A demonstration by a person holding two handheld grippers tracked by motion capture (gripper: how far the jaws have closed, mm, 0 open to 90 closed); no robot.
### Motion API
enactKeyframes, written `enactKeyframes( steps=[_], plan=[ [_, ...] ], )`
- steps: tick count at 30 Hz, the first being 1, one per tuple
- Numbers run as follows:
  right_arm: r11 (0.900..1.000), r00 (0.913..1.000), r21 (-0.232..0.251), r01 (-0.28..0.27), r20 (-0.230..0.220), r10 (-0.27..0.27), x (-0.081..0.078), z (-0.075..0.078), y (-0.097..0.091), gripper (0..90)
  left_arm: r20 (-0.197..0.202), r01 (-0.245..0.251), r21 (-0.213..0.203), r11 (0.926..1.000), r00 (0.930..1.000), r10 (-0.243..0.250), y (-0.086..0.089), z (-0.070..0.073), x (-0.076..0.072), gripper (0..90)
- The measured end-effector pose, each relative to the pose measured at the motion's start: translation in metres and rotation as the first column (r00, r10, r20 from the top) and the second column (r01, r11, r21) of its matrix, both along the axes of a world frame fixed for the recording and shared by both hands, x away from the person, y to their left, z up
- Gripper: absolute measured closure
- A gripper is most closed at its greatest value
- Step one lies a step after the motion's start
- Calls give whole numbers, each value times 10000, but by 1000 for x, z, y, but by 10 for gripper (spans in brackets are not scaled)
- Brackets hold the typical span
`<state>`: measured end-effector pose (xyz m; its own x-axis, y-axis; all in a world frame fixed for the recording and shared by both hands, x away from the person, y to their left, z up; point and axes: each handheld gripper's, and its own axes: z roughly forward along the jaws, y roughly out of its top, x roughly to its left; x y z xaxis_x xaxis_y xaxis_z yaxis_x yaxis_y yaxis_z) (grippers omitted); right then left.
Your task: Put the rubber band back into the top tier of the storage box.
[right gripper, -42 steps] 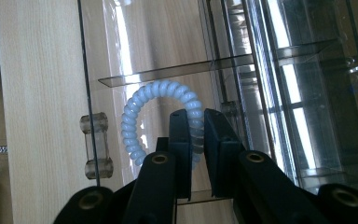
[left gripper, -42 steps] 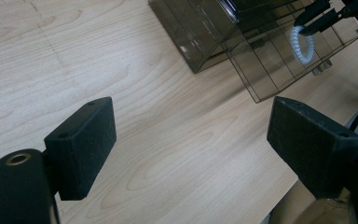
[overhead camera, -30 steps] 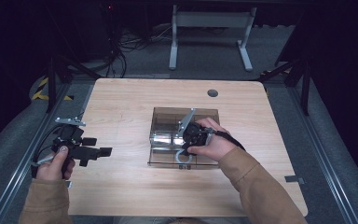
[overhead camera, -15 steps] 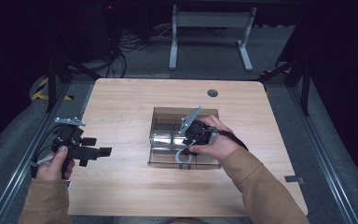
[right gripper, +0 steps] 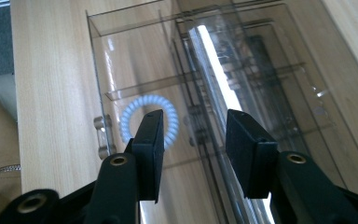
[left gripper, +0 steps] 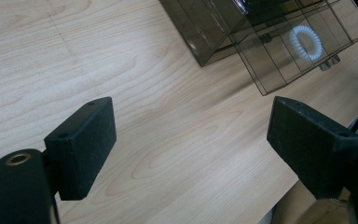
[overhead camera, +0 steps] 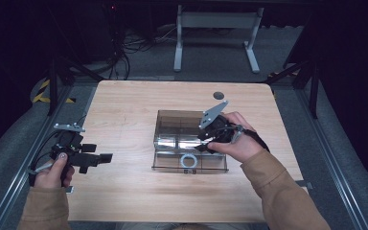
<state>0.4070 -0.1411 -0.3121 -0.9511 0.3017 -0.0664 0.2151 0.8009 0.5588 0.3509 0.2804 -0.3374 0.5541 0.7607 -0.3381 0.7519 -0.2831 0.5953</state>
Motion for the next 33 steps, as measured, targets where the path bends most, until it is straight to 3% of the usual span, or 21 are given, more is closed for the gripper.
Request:
enactKeyframes(
  steps=[9, 22, 33],
  plan=[
    [9960, 9961, 294, 847, 214, -853, 0, 11, -37, 585, -66, 43, 0, 10000, 10000, -43, -1, -1, 1, 162],
    [9788, 9802, 730, 1916, 370, -1946, -2, 19, -88, 567, -45, 165, 24, 9999, 9999, -165, -5, -1, 6, 162],
    [9642, 9651, 687, 2561, 382, -2590, -4, 22, -126, 575, -76, 156, 33, 9999, 9998, -156, -5, -2, 6, 162]
  ],
)
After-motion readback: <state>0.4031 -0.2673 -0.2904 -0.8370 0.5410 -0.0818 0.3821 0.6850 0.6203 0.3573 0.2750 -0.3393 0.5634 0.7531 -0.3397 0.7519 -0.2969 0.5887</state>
